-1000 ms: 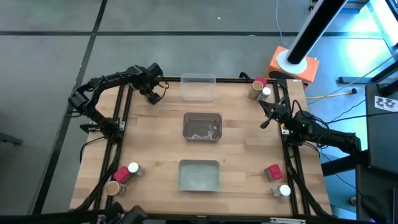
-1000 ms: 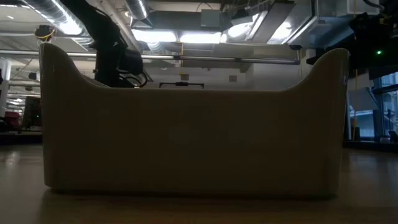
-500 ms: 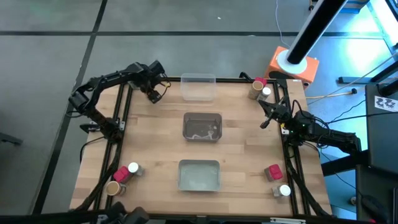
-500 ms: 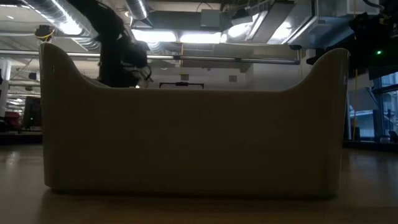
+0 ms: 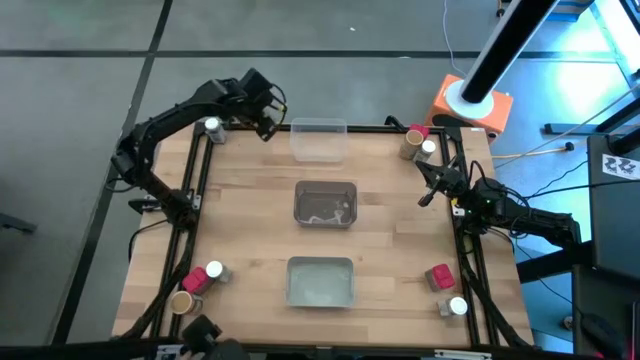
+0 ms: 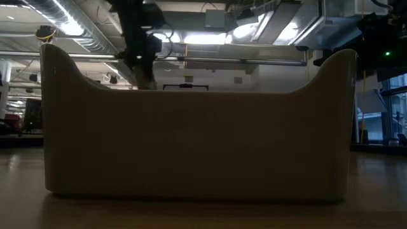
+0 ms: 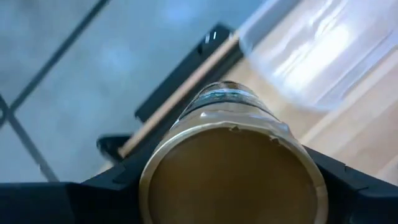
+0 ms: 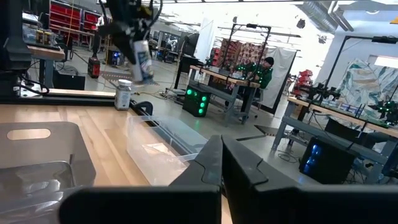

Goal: Sort spices by type
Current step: Put the top left gold seasoning bottle into the transparent bin

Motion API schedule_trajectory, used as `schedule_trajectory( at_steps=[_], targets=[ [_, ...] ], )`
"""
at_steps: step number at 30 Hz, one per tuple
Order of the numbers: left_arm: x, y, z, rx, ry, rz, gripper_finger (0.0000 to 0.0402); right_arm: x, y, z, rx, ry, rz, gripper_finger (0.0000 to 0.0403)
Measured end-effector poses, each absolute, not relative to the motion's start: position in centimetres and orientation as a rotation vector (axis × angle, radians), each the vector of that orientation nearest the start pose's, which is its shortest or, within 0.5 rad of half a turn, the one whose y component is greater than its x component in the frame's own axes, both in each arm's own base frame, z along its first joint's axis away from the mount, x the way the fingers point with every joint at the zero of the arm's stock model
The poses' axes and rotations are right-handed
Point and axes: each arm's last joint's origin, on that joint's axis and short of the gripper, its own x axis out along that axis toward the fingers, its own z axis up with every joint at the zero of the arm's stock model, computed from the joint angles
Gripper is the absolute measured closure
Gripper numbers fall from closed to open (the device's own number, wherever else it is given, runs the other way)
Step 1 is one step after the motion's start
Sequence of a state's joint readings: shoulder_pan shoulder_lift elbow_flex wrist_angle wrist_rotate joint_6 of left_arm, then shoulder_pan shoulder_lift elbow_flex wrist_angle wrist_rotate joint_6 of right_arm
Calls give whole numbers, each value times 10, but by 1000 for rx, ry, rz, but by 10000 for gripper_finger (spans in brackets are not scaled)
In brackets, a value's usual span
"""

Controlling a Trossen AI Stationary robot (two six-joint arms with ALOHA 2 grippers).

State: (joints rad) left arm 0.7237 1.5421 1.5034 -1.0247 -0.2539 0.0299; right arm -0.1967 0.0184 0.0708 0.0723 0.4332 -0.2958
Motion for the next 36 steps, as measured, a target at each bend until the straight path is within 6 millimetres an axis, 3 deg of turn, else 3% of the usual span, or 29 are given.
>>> schedule_trajectory(
  at_steps=[4, 11, 18, 22, 29, 36],
  targets=[
    [239, 208, 341, -206, 1045, 845, 127, 87, -30, 193, -270, -34, -643, 396],
    [279, 222, 330, -202, 1072, 782, 126, 87, -30, 193, -270, -38, -644, 396],
    [322, 245, 305, -196, 1113, 747, 126, 87, -30, 193, -270, -39, -644, 396],
    [339, 258, 281, -209, 1152, 696, 126, 87, -30, 193, -270, -38, -644, 396],
    [351, 273, 232, -225, 1270, 653, 125, 87, -30, 193, -270, -37, -643, 396],
    [354, 279, 212, -253, 1312, 651, 125, 87, -30, 193, -270, -37, -644, 396]
  ],
)
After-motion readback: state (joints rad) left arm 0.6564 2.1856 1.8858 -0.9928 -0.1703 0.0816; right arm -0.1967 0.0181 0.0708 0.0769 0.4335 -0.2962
